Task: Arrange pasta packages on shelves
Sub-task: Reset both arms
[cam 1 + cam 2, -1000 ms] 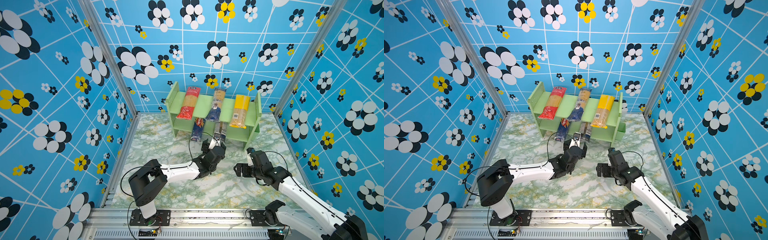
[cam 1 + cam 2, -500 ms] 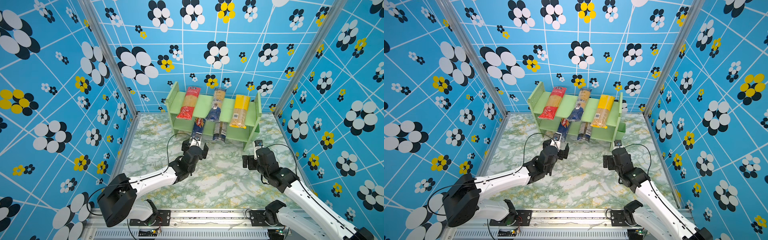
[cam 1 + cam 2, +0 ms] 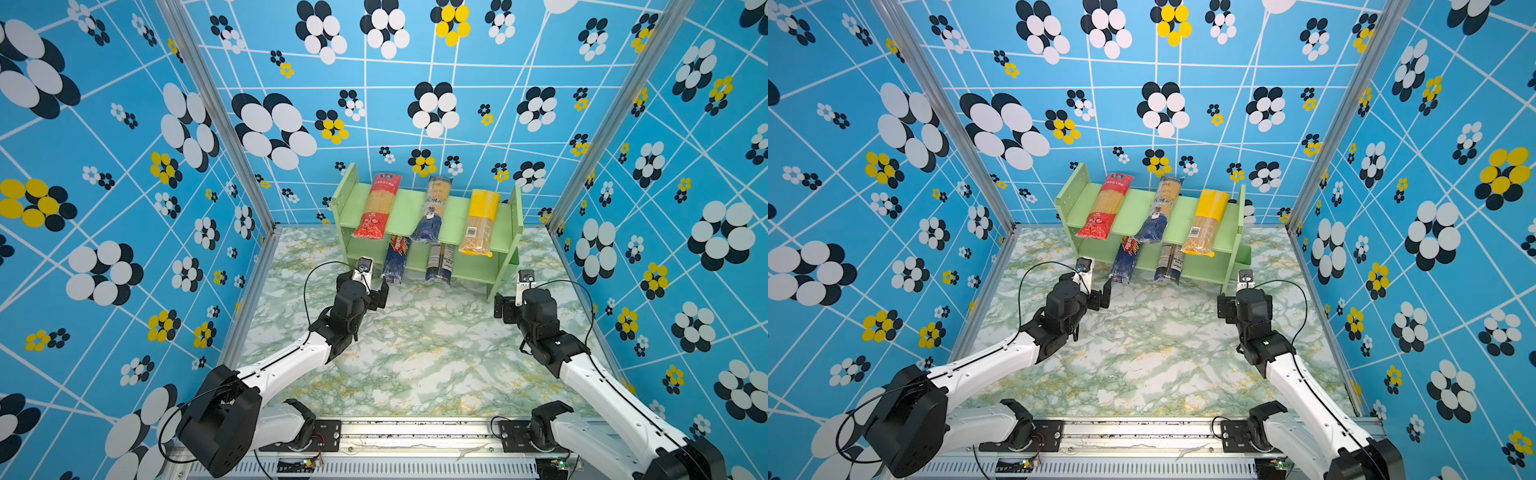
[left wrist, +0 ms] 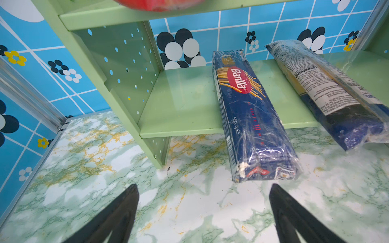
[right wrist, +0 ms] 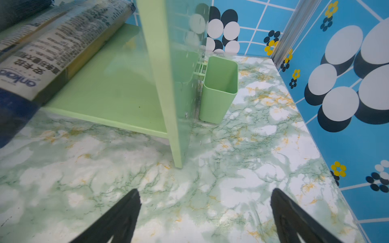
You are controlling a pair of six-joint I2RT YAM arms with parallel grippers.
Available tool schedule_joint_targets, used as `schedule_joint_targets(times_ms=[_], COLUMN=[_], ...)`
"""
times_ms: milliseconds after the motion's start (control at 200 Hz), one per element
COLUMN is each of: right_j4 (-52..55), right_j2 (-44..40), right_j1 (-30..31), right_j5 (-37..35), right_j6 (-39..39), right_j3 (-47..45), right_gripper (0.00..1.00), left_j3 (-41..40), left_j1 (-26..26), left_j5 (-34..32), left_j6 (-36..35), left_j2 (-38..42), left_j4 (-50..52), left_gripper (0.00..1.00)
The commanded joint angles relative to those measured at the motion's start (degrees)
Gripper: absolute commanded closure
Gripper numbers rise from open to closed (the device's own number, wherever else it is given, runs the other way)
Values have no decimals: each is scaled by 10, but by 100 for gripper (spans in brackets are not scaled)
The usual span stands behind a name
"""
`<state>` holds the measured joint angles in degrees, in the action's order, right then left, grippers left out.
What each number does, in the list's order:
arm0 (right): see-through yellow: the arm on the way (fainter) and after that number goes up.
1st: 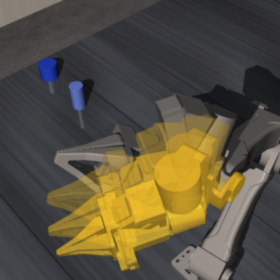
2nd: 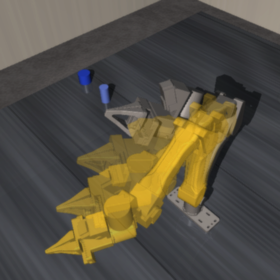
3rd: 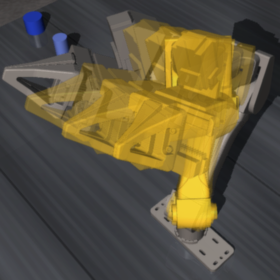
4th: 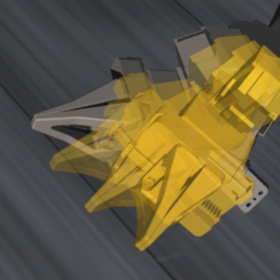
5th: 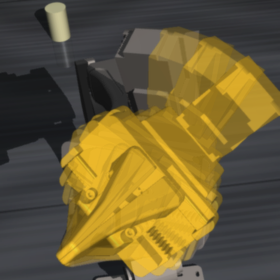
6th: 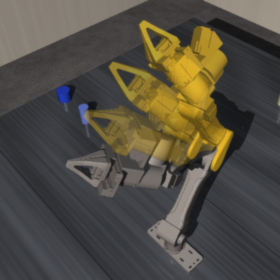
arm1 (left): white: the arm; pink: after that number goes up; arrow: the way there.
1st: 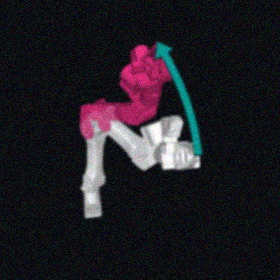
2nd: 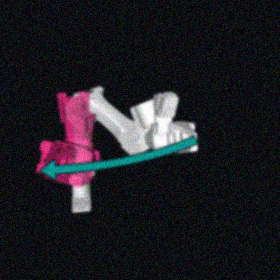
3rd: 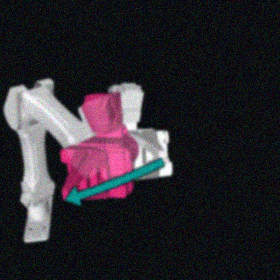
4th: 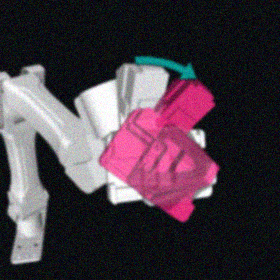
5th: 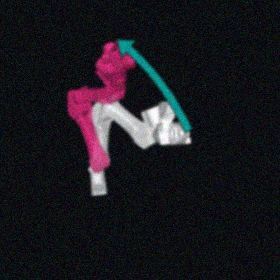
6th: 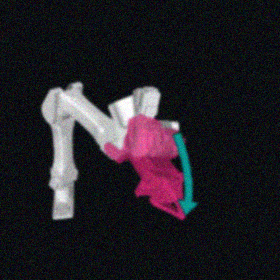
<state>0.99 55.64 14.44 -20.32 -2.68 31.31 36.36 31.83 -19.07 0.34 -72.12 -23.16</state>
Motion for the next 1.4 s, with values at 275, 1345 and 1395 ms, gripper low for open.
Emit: schedule_joint_targets(times_ms=[275, 1345, 1395], right_j4=[-162, -312, -311], right_j2=[186, 195, 196], right_j1=[-110, -139, -140], right_j5=[117, 153, 154], right_j6=[21, 17, 16], right_j3=[-2, -74, -74], right_gripper=[1, 1, 1], left_j3=[-32, -140, -158], left_j1=[-77, -219, -228], left_j5=[76, 83, 89], left_j6=[-19, -5, 7], left_j2=[-51, -9, -12], left_j4=[-63, -130, -156], left_gripper=[2, 0, 0])
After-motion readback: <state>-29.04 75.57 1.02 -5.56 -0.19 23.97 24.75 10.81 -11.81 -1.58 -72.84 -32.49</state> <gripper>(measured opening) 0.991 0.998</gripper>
